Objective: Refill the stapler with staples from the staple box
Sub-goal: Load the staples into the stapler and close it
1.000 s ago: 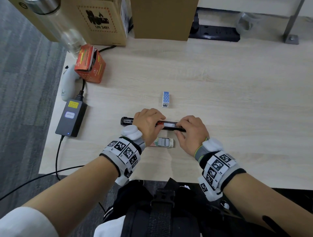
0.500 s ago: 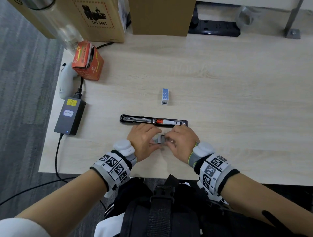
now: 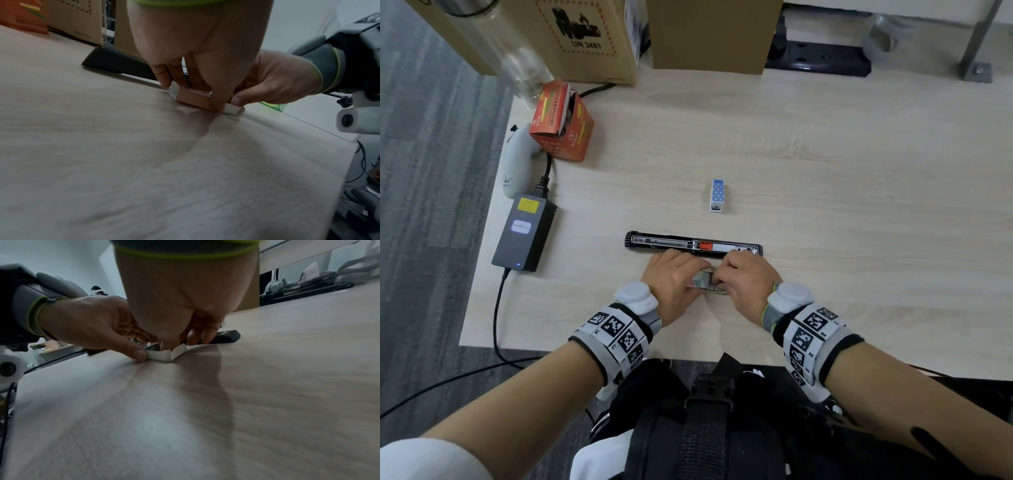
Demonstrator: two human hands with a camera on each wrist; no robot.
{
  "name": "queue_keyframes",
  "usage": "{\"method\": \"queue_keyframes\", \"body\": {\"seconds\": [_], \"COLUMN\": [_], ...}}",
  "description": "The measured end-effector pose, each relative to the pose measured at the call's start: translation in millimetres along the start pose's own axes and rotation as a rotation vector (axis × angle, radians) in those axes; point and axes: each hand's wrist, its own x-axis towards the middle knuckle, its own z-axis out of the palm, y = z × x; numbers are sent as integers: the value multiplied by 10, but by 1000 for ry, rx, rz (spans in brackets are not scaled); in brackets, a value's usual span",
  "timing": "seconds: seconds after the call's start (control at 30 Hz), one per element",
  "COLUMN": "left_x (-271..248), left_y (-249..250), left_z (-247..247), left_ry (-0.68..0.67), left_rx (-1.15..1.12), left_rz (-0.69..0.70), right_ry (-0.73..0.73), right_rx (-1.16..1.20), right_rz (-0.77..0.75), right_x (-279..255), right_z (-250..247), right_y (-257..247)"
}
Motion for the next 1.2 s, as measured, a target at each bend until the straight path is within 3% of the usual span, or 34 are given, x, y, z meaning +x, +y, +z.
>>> {"method": "queue_keyframes", "body": {"seconds": [0.33, 0.5, 0.6, 0.87, 1.0, 1.2], "left_x": [-21, 39, 112, 231, 311, 358], "left_y": [34, 166, 260, 365, 376, 418], "left_z": [-15, -78, -132, -168, -153, -178], "left_ry": [7, 118, 154, 77, 81, 16], "left_rx": [-28, -186, -332, -617, -778, -902], "left_rz": [12, 14, -56, -256, -441, -467], "right_ry": [52, 56, 78, 166, 175, 235], "right_rx": [94, 226, 338, 599, 554, 447], "right_rz": [-2, 91, 188, 322, 318, 314], "right_x": [-93, -92, -67, -90, -127, -151], "right_z": [-7, -107, -160, -218, -254, -269], "right_y": [-23, -10, -24, -112, -76, -19]}}
